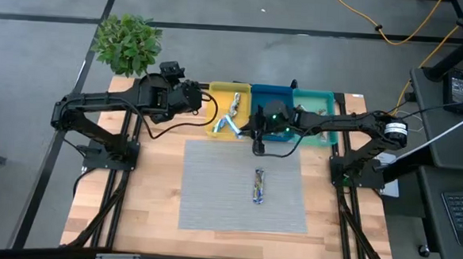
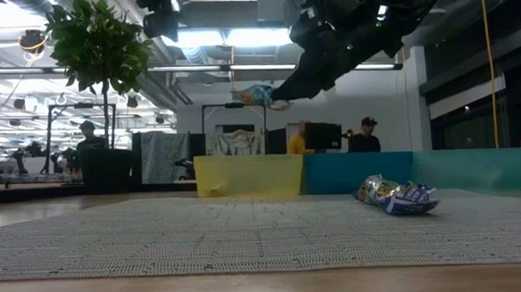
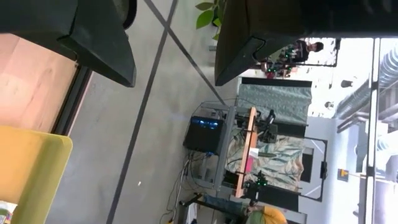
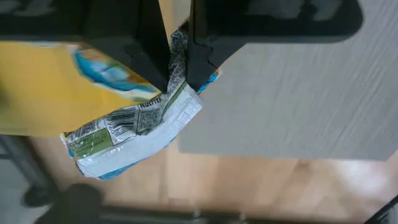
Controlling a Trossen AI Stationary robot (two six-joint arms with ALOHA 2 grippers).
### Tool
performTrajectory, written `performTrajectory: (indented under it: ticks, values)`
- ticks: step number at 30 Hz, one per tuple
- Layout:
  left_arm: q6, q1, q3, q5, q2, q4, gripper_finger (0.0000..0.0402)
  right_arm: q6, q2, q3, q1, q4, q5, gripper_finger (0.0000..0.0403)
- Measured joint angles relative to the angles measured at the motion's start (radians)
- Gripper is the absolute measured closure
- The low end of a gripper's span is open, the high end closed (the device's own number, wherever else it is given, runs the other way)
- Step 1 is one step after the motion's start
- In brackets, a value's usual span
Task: Pick and place Granola Bars by type
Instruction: Put the yellow granola bar into the yellow bin
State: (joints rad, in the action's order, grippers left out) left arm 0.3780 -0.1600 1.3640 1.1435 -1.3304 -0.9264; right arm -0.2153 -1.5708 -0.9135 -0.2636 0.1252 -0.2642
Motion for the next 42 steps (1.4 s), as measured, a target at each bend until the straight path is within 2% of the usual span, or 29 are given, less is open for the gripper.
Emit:
performTrajectory:
  ticks: [12,21,24,30,33,37,42]
  values:
    - [-0.024,0.001,0.0,0.0,0.0,0.0,0.019,0.02,0.166,-0.065,-0.084,-0.019,0.0,0.0356]
    - [-0.025,0.001,-0.001,0.0,0.0,0.001,0.019,0.0,0.159,-0.11,-0.181,-0.051,-0.002,0.0356]
    - [-0.025,0.001,-0.001,0.0,0.0,0.001,0.019,-0.002,0.12,-0.173,-0.23,-0.084,-0.025,0.0356]
    - [-0.033,0.001,-0.001,0.0,0.0,0.002,0.019,-0.007,-0.041,-0.392,-0.3,-0.24,-0.197,0.0356]
    - [-0.048,0.001,-0.001,0.0,0.0,0.002,0.019,-0.037,-0.121,-0.471,-0.304,-0.311,-0.21,0.0356]
    - [-0.051,0.001,-0.001,0.0,0.0,0.002,0.019,-0.062,-0.215,-0.492,-0.304,-0.338,-0.21,0.0356]
    - [-0.046,0.001,-0.001,0.0,0.0,0.002,0.019,-0.077,-0.316,-0.492,-0.304,-0.29,-0.208,0.0356]
